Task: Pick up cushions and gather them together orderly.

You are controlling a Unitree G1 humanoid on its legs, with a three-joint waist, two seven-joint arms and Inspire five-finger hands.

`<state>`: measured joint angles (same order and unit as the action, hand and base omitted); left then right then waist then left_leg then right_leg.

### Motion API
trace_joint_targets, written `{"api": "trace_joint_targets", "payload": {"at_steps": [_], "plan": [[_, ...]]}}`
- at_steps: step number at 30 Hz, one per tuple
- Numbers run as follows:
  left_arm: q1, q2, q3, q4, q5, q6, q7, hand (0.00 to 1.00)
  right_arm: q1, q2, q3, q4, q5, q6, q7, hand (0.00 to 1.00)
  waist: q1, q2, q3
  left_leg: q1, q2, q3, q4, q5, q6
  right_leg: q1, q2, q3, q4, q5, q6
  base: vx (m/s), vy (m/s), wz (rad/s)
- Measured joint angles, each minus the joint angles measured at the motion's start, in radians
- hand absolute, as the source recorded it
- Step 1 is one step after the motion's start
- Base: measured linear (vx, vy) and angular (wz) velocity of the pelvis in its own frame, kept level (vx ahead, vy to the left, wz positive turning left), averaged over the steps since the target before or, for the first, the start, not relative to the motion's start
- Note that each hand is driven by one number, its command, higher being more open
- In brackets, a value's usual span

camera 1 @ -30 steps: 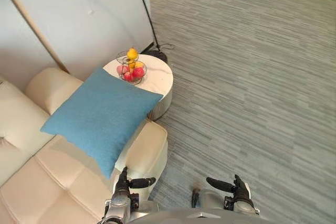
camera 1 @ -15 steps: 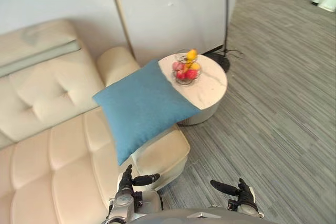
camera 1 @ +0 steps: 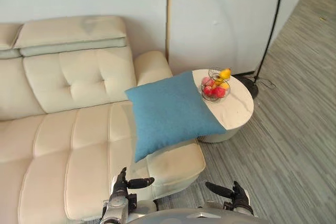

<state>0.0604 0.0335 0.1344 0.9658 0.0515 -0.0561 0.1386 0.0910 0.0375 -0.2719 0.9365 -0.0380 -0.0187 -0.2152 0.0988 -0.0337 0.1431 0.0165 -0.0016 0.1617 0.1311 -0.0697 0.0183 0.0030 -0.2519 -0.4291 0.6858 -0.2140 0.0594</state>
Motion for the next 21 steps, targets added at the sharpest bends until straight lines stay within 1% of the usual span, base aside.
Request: {"api": "trace_joint_targets", "payload": {"at_steps": [1, 2, 3, 5, 6, 7, 8, 9, 10, 11, 13, 14, 16, 18, 20, 21], "plan": [[-0.002, 0.006, -0.001, 0.000, 0.000, 0.000, 0.000, 1.00, 0.002, 0.000, 0.000, 0.000, 0.000, 0.000, 0.001, 1.00, -0.003, -0.007, 0.003, 0.008, -0.006, -0.013, -0.003, -0.001, 0.002, -0.021, -0.013, 0.019, 0.055, 0.010, 0.005, 0.00, 0.042, 0.50], [-0.003, 0.015, -0.003, 0.002, 0.000, 0.000, 0.002, 1.00, 0.006, 0.000, 0.000, 0.000, 0.000, 0.001, 0.003, 1.00, -0.011, -0.012, 0.005, 0.014, -0.012, -0.040, -0.002, -0.005, 0.006, -0.063, -0.021, 0.080, 0.130, 0.005, -0.005, -0.01, -0.003, 0.83], [-0.003, 0.019, -0.002, 0.006, -0.001, 0.002, 0.006, 1.00, 0.021, -0.002, 0.004, -0.002, 0.000, 0.000, 0.003, 1.00, -0.019, -0.016, 0.002, 0.015, -0.007, -0.085, 0.001, -0.009, 0.011, -0.083, 0.014, 0.164, 0.107, -0.052, -0.009, -0.03, -0.009, 0.97], [-0.003, 0.019, -0.002, 0.006, -0.001, 0.001, 0.006, 1.00, 0.025, -0.005, 0.006, 0.000, 0.002, 0.000, 0.002, 1.00, -0.019, -0.014, 0.002, 0.009, -0.001, -0.123, 0.001, -0.009, 0.011, -0.100, 0.048, 0.265, 0.019, -0.070, -0.004, -0.04, -0.038, 0.74], [-0.003, 0.018, -0.002, 0.006, -0.001, 0.001, 0.007, 1.00, 0.025, -0.008, 0.008, 0.001, 0.002, -0.001, 0.001, 1.00, -0.022, -0.012, 0.000, 0.001, 0.001, -0.146, 0.006, -0.011, 0.003, -0.103, 0.076, 0.341, -0.081, -0.069, -0.001, -0.02, -0.090, 0.59], [-0.002, 0.019, -0.001, 0.007, -0.001, 0.001, 0.007, 1.00, 0.025, -0.008, 0.011, 0.003, 0.002, -0.001, 0.002, 1.00, -0.023, -0.014, -0.006, -0.014, 0.000, -0.162, 0.017, -0.017, -0.016, -0.096, 0.098, 0.406, -0.186, -0.052, 0.004, 0.00, -0.164, 0.58], [0.000, 0.023, 0.000, 0.005, -0.002, 0.001, 0.007, 1.00, 0.030, -0.003, 0.013, 0.010, 0.002, -0.002, 0.002, 1.00, -0.024, -0.027, -0.016, -0.030, -0.008, -0.175, 0.026, -0.020, -0.026, -0.088, 0.101, 0.436, -0.271, -0.009, 0.002, 0.03, -0.165, 0.49], [0.000, 0.028, 0.000, 0.009, -0.001, 0.001, 0.007, 1.00, 0.033, 0.001, 0.010, 0.017, 0.008, -0.001, 0.006, 1.00, -0.024, -0.038, -0.029, -0.042, -0.013, -0.188, 0.036, -0.024, -0.035, -0.083, 0.096, 0.436, -0.308, -0.002, 0.033, 0.11, -0.249, 0.51], [0.000, 0.011, 0.001, 0.025, -0.003, 0.002, 0.011, 1.00, 0.035, -0.006, 0.000, 0.019, 0.013, -0.001, 0.004, 1.00, -0.024, -0.018, -0.041, -0.040, 0.006, -0.200, 0.037, -0.017, -0.059, -0.067, 0.110, 0.402, -0.341, 0.004, 0.027, 0.13, -0.240, 0.42], [0.002, -0.003, 0.006, 0.025, -0.004, 0.001, 0.016, 1.00, 0.040, -0.015, -0.010, 0.020, 0.013, 0.001, -0.004, 1.00, -0.018, 0.005, -0.050, -0.034, 0.031, -0.208, 0.027, -0.014, -0.070, -0.050, 0.132, 0.387, -0.365, 0.008, 0.021, 0.14, -0.227, 0.30], [0.007, -0.005, 0.006, 0.027, -0.004, 0.001, 0.017, 1.00, 0.041, -0.018, -0.013, 0.019, 0.013, 0.001, -0.007, 1.00, -0.021, 0.016, -0.056, -0.033, 0.043, -0.220, 0.025, -0.014, -0.079, -0.030, 0.149, 0.370, -0.387, 0.012, 0.015, 0.10, -0.154, 0.19], [0.009, -0.005, 0.008, 0.033, -0.004, 0.001, 0.017, 1.00, 0.043, -0.020, -0.020, 0.018, 0.018, 0.001, -0.013, 1.00, -0.023, 0.016, -0.058, -0.025, 0.059, -0.232, 0.011, -0.010, -0.089, -0.006, 0.165, 0.349, -0.412, 0.017, 0.007, 0.11, -0.145, 0.26], [0.008, 0.000, 0.010, 0.033, -0.005, 0.001, 0.019, 1.00, 0.044, -0.018, -0.021, 0.016, 0.020, 0.001, -0.016, 1.00, -0.024, 0.014, -0.058, -0.012, 0.070, -0.244, -0.006, -0.006, -0.097, 0.018, 0.176, 0.333, -0.438, 0.023, 0.003, 0.10, -0.121, 0.24], [0.005, 0.008, 0.012, 0.033, -0.011, 0.001, 0.022, 1.00, 0.049, -0.016, -0.021, -0.019, 0.020, 0.003, -0.017, 1.00, -0.024, 0.007, -0.055, -0.001, 0.074, -0.251, -0.013, -0.003, -0.101, 0.040, 0.180, 0.321, -0.455, 0.023, 0.002, 0.06, -0.057, 0.17], [0.002, 0.009, 0.029, 0.031, -0.021, 0.001, 0.024, 1.00, 0.060, -0.024, -0.021, -0.095, 0.020, 0.006, -0.017, 1.00, -0.025, 0.003, -0.057, 0.001, 0.073, -0.251, -0.013, -0.003, -0.101, 0.051, 0.177, 0.317, -0.467, 0.025, 0.002, 0.03, -0.004, 0.07], [0.003, 0.010, 0.039, 0.031, -0.025, 0.002, 0.025, 1.00, 0.064, -0.036, -0.021, -0.162, 0.020, 0.006, -0.017, 1.00, -0.028, 0.002, -0.056, 0.000, 0.073, -0.251, -0.013, -0.003, -0.101, 0.051, 0.174, 0.317, -0.470, 0.026, 0.003, 0.00, 0.000, 0.00]]}}
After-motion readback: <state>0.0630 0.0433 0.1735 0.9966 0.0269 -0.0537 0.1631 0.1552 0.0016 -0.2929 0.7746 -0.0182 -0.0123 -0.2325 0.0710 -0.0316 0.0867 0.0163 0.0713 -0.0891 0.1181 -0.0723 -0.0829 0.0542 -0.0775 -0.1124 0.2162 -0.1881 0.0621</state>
